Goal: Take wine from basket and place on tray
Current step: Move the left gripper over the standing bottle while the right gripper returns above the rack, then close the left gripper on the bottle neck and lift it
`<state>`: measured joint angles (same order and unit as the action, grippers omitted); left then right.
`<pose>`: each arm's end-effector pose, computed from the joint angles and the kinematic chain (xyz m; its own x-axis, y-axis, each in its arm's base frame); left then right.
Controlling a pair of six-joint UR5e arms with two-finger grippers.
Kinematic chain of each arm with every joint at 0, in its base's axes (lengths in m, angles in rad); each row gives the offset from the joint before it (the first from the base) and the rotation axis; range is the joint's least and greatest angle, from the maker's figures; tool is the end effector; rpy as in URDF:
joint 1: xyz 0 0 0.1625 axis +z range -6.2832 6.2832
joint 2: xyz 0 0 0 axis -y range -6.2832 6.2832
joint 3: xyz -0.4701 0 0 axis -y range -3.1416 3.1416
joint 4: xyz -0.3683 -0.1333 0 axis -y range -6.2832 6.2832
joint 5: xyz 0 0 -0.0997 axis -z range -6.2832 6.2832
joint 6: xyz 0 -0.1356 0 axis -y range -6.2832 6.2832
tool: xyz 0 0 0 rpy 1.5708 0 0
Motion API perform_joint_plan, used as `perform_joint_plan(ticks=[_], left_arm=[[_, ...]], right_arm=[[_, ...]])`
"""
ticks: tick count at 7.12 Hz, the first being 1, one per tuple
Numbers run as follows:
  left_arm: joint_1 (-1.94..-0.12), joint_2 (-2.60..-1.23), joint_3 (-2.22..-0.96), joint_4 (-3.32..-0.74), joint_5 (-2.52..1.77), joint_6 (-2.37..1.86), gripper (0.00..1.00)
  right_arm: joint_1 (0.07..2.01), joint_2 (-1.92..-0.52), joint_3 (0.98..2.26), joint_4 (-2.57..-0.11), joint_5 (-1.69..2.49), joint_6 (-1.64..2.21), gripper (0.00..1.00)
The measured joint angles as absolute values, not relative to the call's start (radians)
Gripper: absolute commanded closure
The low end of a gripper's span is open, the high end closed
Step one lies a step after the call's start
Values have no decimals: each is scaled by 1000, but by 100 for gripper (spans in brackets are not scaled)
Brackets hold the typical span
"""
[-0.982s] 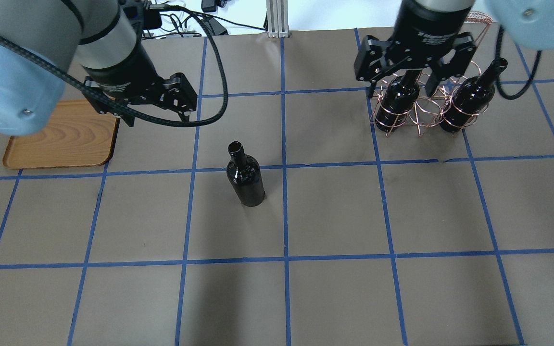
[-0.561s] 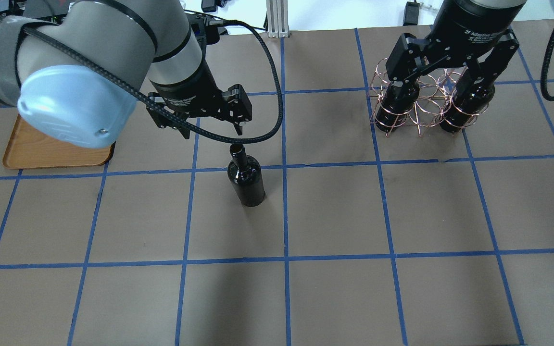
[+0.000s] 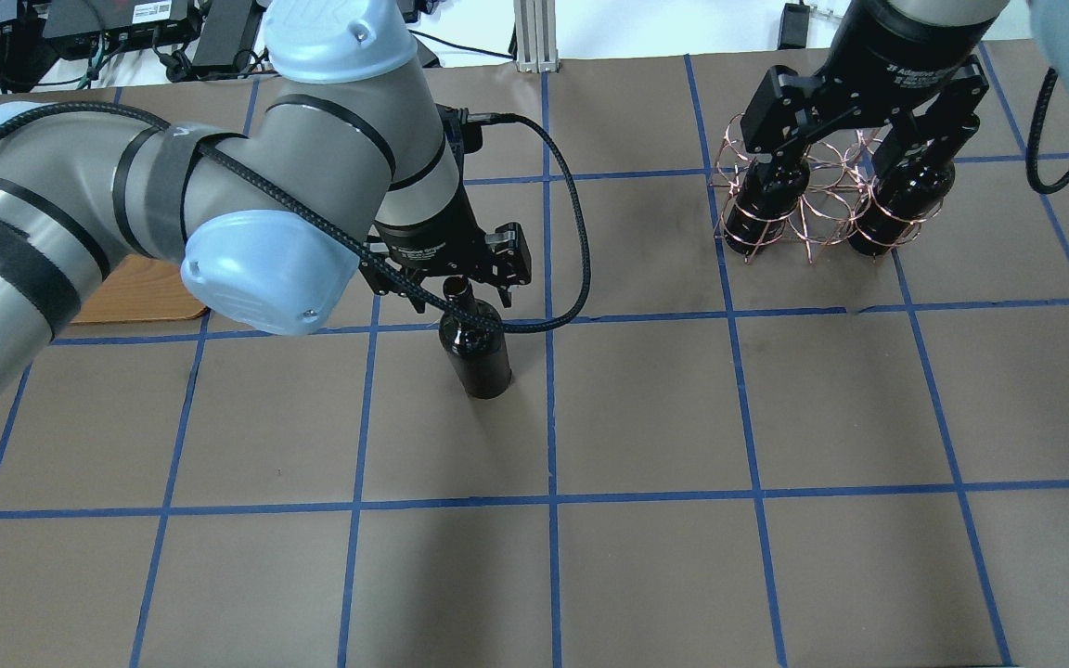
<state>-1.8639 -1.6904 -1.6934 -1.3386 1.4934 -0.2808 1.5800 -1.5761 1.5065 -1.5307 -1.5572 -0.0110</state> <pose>-0.2856 -0.4486 0.4047 -0.9974 0.0108 0.0715 0.0130 0.9994 0.0310 0.1395 -0.4673 0.5256 -0.9997 -0.0206 -0.0133 -0.0202 0.9994 -0.0297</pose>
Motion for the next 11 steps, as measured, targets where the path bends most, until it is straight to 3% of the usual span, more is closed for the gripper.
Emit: perform_joint_plan(ticks=[5, 8, 10, 11], left_arm=[[-1856, -1707, -1692, -1331, 1498, -272, 41], [-1840, -1719, -1681, -1314, 1497, -271, 47], [-1839, -1722, -1680, -1309, 1496, -271, 95], [-1839, -1722, -1681, -1309, 1496, -271, 100]], right_arm=[[1579, -1582, 1528, -1541, -1584, -36, 0], [1576, -1579, 1528, -1544, -1584, -37, 0], [1576, -1579, 1529, -1544, -1584, -37, 0], [1576, -1578, 1529, -1546, -1582, -37, 0]])
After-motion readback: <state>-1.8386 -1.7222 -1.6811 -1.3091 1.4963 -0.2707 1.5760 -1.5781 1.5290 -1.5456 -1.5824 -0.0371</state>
